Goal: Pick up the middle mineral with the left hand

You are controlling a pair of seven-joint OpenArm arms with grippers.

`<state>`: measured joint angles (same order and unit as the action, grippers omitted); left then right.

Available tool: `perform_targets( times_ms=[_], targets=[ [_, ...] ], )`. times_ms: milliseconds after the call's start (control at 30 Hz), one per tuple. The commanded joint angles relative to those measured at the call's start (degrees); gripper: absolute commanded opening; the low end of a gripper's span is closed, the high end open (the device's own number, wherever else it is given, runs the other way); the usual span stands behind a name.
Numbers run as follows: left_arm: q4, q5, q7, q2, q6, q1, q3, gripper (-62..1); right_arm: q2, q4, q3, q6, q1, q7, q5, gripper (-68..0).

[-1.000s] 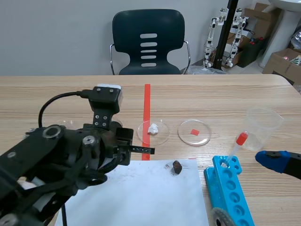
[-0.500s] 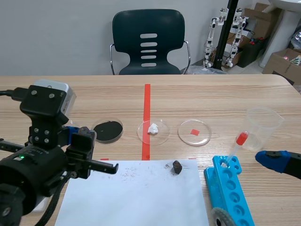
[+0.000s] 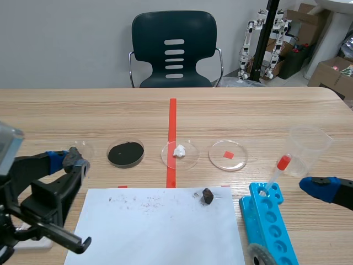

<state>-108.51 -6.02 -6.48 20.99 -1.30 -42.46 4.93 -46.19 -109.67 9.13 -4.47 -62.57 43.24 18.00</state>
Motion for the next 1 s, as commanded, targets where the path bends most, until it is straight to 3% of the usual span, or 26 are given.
perform_targets(
  times_ms=[0, 200, 967],
  targets=[
    [-0.7, 0.7, -2.3, 0.0, 0.6, -1.5, -1.0, -49.6, 0.0, -1.2, -0.2, 0.0, 0.5, 0.9, 0.2, -8.4],
    [-0.7, 3.6, -4.4, 0.0, 1.2, -5.4, -4.5, -49.6, 0.0, -1.2, -0.2, 0.0, 0.5, 0.9, 0.2, -8.4],
    [-0.7, 5.4, -2.5, 0.0, 1.2, -5.1, -4.6, -49.6, 0.0, -1.2, -0.2, 0.0, 0.5, 0.9, 0.2, -8.4]
  ],
)
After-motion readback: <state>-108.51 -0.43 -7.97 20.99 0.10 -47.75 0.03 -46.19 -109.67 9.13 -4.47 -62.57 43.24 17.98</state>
